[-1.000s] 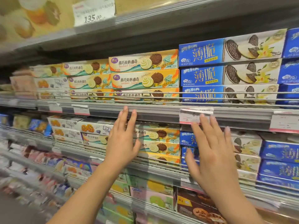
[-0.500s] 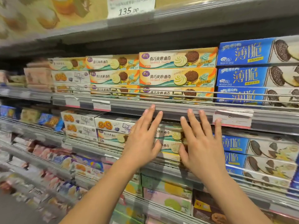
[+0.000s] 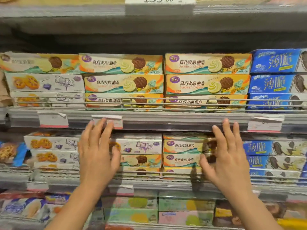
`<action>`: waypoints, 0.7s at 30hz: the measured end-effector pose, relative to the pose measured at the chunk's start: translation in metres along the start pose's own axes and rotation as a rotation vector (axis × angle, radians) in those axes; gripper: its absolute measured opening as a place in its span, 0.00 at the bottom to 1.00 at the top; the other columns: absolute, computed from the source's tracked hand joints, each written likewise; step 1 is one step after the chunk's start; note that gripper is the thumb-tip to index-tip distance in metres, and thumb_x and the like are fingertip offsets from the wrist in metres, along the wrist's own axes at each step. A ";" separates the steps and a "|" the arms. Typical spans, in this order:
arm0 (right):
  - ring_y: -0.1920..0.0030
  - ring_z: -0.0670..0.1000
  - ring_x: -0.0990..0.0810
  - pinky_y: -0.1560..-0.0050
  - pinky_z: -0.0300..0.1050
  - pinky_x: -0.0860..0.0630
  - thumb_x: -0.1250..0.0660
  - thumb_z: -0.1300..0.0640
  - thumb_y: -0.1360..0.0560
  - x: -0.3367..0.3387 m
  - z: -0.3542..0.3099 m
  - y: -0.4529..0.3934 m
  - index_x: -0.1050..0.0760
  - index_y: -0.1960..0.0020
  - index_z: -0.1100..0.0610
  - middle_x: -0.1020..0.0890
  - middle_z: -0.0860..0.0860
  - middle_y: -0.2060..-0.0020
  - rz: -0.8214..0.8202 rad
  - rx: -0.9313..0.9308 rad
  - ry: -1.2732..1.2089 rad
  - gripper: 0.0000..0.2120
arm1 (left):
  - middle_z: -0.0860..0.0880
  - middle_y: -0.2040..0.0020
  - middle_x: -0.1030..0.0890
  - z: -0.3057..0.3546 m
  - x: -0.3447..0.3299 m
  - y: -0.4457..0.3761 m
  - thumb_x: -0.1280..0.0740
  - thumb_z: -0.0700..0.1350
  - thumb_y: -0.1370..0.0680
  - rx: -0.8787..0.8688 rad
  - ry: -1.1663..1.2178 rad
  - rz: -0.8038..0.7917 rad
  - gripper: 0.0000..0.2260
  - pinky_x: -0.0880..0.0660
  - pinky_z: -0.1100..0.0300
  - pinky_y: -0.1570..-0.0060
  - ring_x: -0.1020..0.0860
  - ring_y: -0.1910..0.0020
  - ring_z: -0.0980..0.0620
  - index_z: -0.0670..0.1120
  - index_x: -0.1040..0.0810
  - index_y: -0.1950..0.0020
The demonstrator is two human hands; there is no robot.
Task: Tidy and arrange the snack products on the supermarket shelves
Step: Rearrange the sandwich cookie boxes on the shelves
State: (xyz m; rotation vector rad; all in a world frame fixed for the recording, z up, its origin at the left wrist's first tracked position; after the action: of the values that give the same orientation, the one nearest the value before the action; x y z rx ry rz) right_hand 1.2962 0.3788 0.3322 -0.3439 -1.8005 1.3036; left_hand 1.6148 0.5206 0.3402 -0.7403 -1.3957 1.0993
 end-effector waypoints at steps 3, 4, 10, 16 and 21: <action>0.18 0.60 0.53 0.24 0.64 0.39 0.39 0.42 0.27 0.002 -0.006 0.000 0.40 0.21 0.59 0.47 0.56 0.18 -0.023 -0.044 -0.008 0.39 | 0.40 0.22 0.36 -0.014 -0.008 0.004 0.39 0.45 0.25 -0.013 -0.036 -0.040 0.31 0.41 0.33 0.27 0.41 0.22 0.35 0.42 0.36 0.21; 0.18 0.59 0.53 0.23 0.61 0.41 0.39 0.42 0.27 0.003 -0.008 0.000 0.41 0.21 0.59 0.47 0.55 0.18 -0.032 -0.057 -0.009 0.39 | 0.41 0.20 0.38 -0.015 -0.010 0.006 0.39 0.45 0.25 -0.015 -0.038 -0.059 0.32 0.42 0.33 0.26 0.43 0.21 0.36 0.43 0.37 0.20; 0.19 0.61 0.50 0.21 0.54 0.49 0.37 0.46 0.26 0.001 -0.023 0.003 0.37 0.23 0.61 0.45 0.59 0.19 -0.008 -0.113 -0.056 0.36 | 0.46 0.18 0.42 -0.021 -0.010 0.009 0.38 0.46 0.25 -0.030 -0.045 -0.079 0.34 0.46 0.37 0.25 0.44 0.20 0.39 0.47 0.40 0.19; 0.34 0.62 0.23 0.33 0.61 0.28 0.34 0.59 0.24 -0.019 -0.092 0.017 0.23 0.37 0.65 0.22 0.60 0.35 0.103 0.100 -0.297 0.18 | 0.47 0.18 0.42 -0.029 -0.003 0.010 0.36 0.44 0.26 -0.095 -0.094 -0.125 0.36 0.40 0.36 0.27 0.43 0.20 0.40 0.47 0.41 0.18; 0.28 0.61 0.29 0.28 0.63 0.33 0.32 0.57 0.24 -0.046 -0.132 0.000 0.30 0.27 0.64 0.26 0.60 0.30 -0.083 0.172 -0.268 0.28 | 0.47 0.18 0.43 -0.033 -0.001 0.009 0.34 0.43 0.26 -0.116 -0.091 -0.150 0.36 0.37 0.36 0.29 0.43 0.20 0.41 0.47 0.41 0.18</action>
State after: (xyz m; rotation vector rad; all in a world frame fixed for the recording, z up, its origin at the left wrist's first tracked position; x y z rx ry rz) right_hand 1.4247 0.4328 0.3206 0.0014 -1.8820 1.4879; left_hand 1.6461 0.5291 0.3288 -0.6631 -1.5771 0.9507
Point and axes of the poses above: each hand's wrist, its own y-axis away from the middle knuckle, its own x-axis out of the back of the hand, z = x × y, the point moved 1 cm from there along -y, towards the middle knuckle
